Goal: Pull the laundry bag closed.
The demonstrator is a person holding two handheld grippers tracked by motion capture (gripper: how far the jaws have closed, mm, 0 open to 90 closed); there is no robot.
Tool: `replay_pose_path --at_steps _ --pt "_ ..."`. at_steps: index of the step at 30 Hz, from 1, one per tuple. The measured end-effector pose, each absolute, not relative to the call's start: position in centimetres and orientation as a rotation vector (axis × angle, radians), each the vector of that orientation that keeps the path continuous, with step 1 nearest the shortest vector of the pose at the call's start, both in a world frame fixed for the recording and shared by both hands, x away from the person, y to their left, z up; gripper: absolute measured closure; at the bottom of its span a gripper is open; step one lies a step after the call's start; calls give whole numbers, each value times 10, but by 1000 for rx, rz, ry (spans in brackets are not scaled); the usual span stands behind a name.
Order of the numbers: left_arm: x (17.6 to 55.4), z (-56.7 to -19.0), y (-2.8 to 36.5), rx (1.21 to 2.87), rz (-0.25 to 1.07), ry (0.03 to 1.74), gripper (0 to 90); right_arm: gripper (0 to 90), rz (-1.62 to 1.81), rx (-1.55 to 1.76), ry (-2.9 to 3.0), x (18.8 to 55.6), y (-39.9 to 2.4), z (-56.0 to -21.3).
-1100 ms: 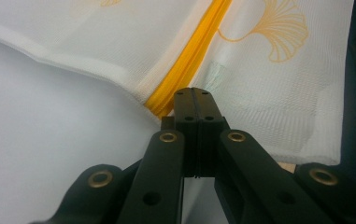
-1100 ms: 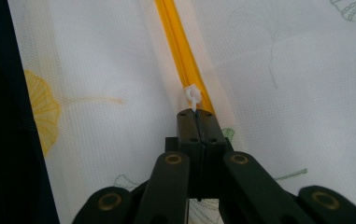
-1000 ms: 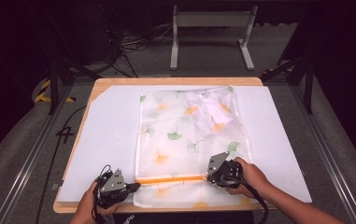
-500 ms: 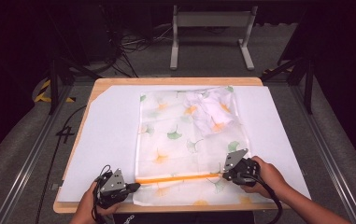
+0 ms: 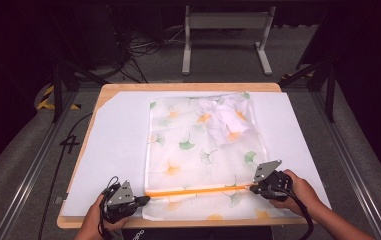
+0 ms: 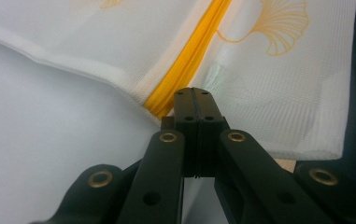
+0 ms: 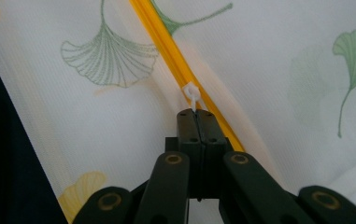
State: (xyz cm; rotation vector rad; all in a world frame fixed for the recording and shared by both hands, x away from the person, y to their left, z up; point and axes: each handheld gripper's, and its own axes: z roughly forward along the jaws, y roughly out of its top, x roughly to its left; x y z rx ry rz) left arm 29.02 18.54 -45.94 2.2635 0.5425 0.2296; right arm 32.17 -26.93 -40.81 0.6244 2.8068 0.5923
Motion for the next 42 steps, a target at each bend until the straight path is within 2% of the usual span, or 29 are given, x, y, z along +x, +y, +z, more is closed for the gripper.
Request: replay_pose_path --at_steps 16,42 --pt "290 -459 186 2262 229 547 900 900 592 699 2784 318 -291 -411" --pt "291 -459 185 2263 226 551 900 900 595 734 2777 317 -299 -410"
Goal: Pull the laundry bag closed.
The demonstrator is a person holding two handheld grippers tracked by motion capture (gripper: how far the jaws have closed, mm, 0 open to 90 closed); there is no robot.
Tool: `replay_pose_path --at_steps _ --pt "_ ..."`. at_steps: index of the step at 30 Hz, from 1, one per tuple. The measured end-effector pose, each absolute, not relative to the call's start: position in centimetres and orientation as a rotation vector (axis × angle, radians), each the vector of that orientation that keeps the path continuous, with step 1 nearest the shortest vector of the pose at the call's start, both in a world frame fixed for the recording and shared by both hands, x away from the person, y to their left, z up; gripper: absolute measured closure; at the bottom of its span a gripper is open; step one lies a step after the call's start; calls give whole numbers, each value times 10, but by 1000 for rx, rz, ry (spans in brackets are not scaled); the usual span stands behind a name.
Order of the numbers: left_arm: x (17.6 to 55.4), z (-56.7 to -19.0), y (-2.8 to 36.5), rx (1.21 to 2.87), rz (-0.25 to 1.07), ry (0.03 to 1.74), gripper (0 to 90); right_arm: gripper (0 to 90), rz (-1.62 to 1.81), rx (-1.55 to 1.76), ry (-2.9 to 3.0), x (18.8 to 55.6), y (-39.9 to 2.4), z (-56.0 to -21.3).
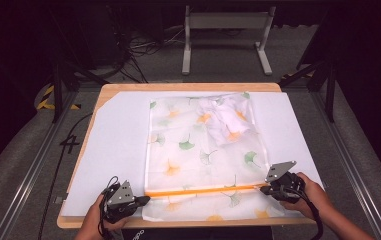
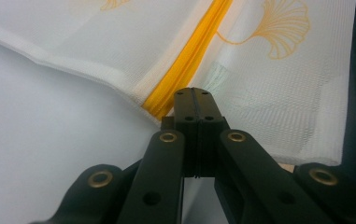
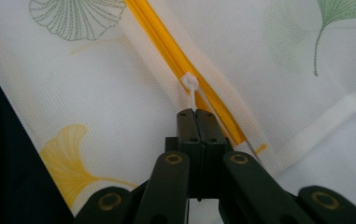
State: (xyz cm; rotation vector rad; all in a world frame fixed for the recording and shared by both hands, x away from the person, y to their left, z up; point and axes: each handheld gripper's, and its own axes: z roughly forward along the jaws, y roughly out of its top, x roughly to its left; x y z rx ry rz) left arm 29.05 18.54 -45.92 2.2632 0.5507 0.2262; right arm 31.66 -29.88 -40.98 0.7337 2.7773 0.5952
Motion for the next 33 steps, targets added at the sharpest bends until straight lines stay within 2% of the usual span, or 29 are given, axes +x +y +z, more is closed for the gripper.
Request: replay_pose_path --at_steps 23,33 --pt "291 -460 186 2255 212 553 900 900 601 892 2705 315 -338 -411" --pt "291 -459 186 2253 221 560 900 900 771 864 2641 307 -344 -405"
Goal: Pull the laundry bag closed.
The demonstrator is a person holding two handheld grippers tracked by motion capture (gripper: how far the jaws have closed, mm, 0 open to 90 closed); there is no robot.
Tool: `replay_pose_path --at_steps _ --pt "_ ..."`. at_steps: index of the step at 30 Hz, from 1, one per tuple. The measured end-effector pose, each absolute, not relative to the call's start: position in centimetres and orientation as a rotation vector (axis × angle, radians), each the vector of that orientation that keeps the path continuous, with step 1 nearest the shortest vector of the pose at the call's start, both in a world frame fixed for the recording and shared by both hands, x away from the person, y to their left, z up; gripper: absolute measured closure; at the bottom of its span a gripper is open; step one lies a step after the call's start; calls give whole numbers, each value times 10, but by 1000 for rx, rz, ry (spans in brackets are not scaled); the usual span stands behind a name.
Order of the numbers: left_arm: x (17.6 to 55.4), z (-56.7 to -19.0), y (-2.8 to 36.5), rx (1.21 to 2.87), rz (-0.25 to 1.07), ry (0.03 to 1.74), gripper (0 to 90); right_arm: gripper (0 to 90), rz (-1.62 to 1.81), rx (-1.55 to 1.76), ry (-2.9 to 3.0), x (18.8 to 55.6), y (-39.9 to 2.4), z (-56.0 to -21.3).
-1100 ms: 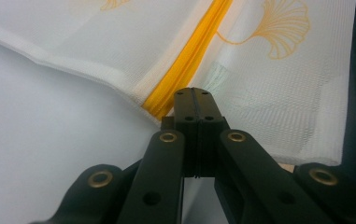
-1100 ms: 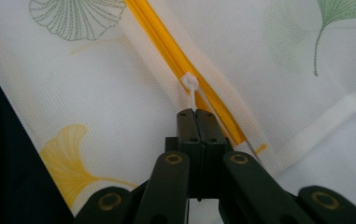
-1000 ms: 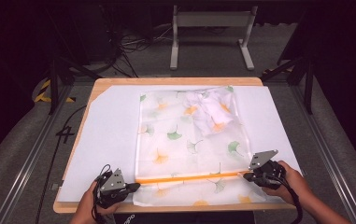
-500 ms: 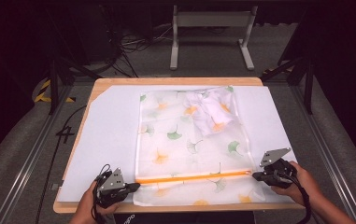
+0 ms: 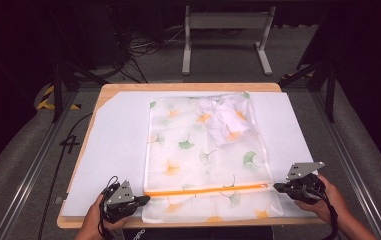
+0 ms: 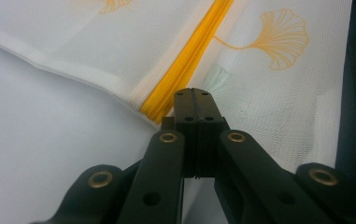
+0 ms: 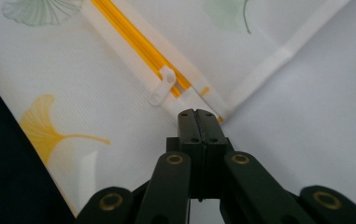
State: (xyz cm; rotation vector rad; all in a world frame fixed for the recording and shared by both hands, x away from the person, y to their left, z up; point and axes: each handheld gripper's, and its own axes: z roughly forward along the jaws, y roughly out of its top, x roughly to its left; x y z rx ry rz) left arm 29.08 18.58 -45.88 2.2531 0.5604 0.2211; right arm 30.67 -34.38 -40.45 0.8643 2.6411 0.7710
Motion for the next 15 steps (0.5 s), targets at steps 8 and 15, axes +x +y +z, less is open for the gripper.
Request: replay_pose_path --at_steps 8,15 --pt "291 -450 189 2203 255 559 900 900 884 853 2567 302 -343 -398" --pt "296 -441 195 2181 324 558 900 889 970 881 2483 303 -349 -394"
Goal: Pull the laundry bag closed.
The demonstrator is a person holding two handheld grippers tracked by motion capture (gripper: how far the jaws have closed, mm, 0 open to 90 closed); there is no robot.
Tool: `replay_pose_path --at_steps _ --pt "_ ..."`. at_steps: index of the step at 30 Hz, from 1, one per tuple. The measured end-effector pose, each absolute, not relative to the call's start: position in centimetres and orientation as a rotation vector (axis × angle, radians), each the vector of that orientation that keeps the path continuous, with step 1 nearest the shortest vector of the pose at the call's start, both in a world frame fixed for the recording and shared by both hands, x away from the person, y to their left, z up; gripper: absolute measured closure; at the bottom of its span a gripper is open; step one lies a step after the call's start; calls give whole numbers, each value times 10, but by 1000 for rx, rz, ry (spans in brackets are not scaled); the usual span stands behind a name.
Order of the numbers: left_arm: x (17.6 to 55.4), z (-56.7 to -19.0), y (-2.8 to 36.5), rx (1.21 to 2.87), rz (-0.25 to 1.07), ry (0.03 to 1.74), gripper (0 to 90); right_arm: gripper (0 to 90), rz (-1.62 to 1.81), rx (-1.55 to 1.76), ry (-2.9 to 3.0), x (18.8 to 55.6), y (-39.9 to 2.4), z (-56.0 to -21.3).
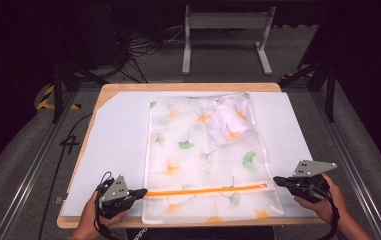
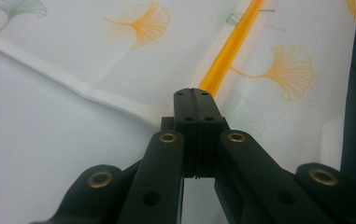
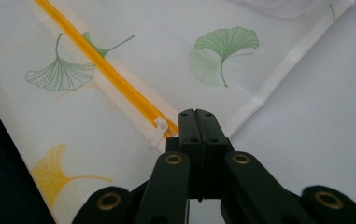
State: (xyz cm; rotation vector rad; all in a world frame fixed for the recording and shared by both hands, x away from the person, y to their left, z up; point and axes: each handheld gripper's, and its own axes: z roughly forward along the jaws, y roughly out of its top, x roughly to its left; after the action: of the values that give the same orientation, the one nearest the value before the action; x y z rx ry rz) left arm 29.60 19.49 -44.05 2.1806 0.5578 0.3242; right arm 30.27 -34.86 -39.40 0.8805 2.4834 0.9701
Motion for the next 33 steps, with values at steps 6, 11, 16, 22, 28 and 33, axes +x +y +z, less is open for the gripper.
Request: replay_pose_path --at_steps 6,11,16,22,28,33 --pt "300 -433 202 2147 382 571 863 825 976 846 2417 301 -349 -392" --pt "305 -428 209 2130 440 586 835 765 992 853 2339 302 -353 -391" --pt "311 -425 218 2090 491 620 724 693 1008 841 2279 306 -359 -391" --pt "317 -424 227 2062 543 658 582 607 1044 854 2230 313 -366 -395" --pt "322 -425 235 2028 587 748 357 398 1054 865 2156 326 -372 -399" --pt "326 -429 243 2005 584 804 231 287 1075 934 2121 334 -378 -404"
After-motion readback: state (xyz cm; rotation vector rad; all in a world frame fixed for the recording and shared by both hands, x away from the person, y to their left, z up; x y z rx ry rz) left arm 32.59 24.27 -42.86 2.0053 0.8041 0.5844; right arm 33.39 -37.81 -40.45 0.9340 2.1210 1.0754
